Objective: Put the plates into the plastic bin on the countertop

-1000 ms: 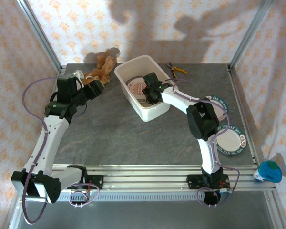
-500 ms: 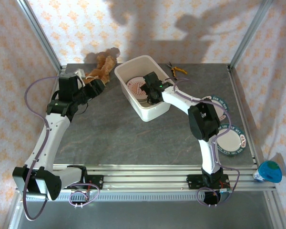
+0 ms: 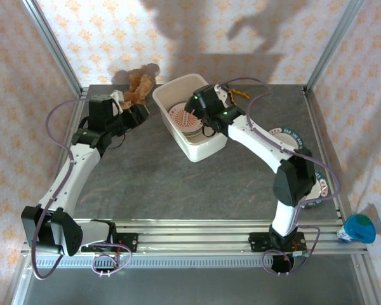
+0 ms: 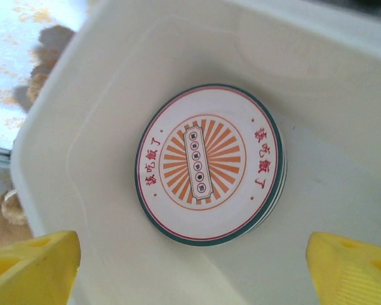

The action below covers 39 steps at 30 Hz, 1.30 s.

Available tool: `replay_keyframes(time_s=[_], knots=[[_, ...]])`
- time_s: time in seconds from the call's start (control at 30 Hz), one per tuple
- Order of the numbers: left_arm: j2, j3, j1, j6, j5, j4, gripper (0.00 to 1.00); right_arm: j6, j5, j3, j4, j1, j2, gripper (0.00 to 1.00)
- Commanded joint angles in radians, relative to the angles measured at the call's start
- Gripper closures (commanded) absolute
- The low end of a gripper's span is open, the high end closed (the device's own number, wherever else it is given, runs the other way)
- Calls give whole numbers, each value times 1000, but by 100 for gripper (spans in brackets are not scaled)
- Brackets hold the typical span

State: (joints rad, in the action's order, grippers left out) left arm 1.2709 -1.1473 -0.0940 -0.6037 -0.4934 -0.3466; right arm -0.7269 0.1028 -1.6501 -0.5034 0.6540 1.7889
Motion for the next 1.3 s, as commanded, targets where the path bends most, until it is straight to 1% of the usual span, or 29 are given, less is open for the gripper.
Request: replay_keyframes(time_s=[0.0, 0.1, 0.17, 0.23, 0.33, 0.4, 0.47, 0.53, 0.6, 0.67, 0.73, 0.83, 0.97, 1.1, 1.27], knots=[[20, -58, -38, 13, -17, 34, 34, 126, 123, 45, -69, -1, -97, 10], [36, -87, -69, 35, -19, 26, 34, 203, 203, 63, -99, -2, -172, 12], [48, -108, -86, 51, -20, 14, 34, 255, 295, 79, -126, -6, -231, 13], [60, -138, -99, 114, 5, -21, 34, 282, 328, 93, -174, -37, -282, 13], [69, -160, -108, 148, 8, -16, 34, 242, 316, 159, -248, -149, -363, 13], [70, -155, -109, 150, -9, 13, 34, 228, 264, 236, -235, -239, -431, 13], [77, -153, -112, 148, -22, 34, 34, 213, 195, 284, -250, -351, -457, 13], [89, -164, -113, 141, -33, 35, 34, 212, 143, 316, -260, -447, -445, 12], [94, -172, -118, 139, -38, 40, 34, 218, 91, 355, -228, -527, -420, 11], [97, -178, -116, 135, -19, 45, 34, 213, 45, 379, -210, -614, -369, 11], [104, -203, -117, 126, -11, 32, 34, 215, -7, 371, -225, -677, -307, 11], [116, -232, -118, 129, -7, 24, 34, 233, -2, 368, -202, -720, -245, 11], [127, -255, -119, 128, 14, 19, 34, 244, -40, 374, -140, -767, -174, 11], [154, -248, -119, 104, 11, 32, 34, 249, -94, 378, -114, -825, -111, 11], [201, -274, -133, 90, -9, 46, 34, 269, -107, 400, -78, -870, -68, 11]])
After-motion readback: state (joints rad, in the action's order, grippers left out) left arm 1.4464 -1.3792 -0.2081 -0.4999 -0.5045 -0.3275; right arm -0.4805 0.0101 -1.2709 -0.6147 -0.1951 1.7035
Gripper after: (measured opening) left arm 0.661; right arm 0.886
